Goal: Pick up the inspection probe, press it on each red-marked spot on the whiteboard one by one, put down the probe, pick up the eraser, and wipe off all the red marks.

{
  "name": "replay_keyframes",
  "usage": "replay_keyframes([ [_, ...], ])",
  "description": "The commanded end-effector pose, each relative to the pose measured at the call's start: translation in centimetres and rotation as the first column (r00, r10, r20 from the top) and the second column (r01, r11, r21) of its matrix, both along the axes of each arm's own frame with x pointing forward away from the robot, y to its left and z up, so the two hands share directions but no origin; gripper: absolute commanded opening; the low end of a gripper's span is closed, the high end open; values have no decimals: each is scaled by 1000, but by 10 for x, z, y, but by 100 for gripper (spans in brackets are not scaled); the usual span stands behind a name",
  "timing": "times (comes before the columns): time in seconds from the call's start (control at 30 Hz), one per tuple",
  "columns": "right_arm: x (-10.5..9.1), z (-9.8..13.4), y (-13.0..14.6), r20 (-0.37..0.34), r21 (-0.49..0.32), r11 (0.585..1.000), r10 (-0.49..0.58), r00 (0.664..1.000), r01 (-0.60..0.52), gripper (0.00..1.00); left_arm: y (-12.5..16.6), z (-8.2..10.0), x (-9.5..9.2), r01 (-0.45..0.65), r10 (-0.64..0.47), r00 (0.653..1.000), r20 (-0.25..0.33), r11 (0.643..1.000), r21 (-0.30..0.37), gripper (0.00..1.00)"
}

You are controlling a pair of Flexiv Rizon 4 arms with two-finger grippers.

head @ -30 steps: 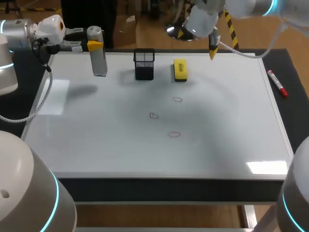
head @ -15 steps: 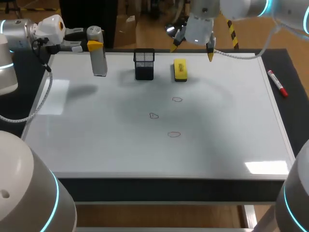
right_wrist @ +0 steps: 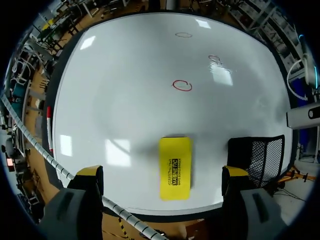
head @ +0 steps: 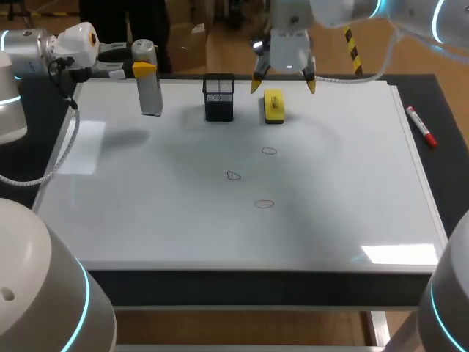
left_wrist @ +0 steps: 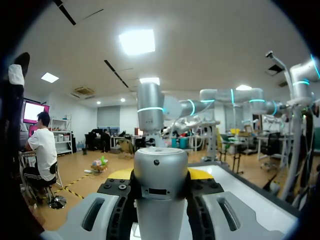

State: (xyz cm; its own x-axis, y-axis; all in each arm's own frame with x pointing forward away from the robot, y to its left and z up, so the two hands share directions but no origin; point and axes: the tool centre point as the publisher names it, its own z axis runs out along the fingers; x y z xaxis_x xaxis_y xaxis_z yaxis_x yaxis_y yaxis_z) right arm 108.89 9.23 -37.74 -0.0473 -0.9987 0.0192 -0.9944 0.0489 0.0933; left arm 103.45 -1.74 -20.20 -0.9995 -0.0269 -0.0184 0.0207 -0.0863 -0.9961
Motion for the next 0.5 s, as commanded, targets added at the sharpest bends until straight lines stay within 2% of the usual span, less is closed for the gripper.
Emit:
replay_keyframes([
  [0.03,6,-4,3,-7,-9,1000,-1,1000,1,100,0,1,0,0,0,1000,0,1000,1,0],
  [0.5,6,-4,3,-7,-9,1000,-1,1000,1,100,0,1,0,0,0,1000,0,1000,1,0],
])
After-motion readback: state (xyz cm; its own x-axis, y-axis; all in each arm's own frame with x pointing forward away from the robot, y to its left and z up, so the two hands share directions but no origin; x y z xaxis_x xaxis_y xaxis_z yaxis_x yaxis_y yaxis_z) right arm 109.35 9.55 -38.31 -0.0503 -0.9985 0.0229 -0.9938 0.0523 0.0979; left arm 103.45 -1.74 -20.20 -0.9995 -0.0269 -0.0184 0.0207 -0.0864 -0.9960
